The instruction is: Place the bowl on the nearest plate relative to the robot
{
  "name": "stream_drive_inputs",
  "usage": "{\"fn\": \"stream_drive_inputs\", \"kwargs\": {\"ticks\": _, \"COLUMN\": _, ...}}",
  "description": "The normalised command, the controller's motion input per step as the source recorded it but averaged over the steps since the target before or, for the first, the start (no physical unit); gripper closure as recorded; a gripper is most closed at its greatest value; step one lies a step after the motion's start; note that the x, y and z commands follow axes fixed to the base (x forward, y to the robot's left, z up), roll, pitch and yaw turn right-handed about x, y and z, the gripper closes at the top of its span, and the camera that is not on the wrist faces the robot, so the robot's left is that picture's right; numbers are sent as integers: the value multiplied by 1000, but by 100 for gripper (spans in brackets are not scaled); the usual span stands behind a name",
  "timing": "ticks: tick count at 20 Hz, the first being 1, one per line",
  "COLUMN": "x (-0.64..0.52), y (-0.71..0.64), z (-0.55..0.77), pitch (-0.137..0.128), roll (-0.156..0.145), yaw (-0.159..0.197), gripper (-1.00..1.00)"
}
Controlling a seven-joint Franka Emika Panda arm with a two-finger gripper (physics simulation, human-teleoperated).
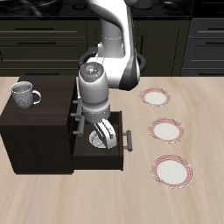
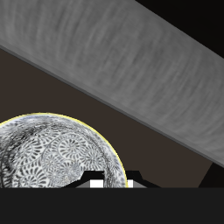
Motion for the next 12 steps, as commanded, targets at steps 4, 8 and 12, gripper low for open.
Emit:
{"fn": "stream_drive_inputs", "kwargs": {"ticks": 4, "x": 93, "y": 156, "z": 127, "pitch": -15, "roll": 34, "yaw": 17, "gripper": 100}}
{"fn": "stream_drive_inputs", "kwargs": {"ticks": 8, "x": 9, "y": 231, "z": 244, "pitch": -35, "roll": 42, "yaw": 25, "gripper": 100}}
{"fn": "stream_drive_inputs", "kwargs": {"ticks": 12, "x": 16, "y": 24, "z": 444, "pitch": -68, "roll": 10, "yaw": 21, "gripper": 100}}
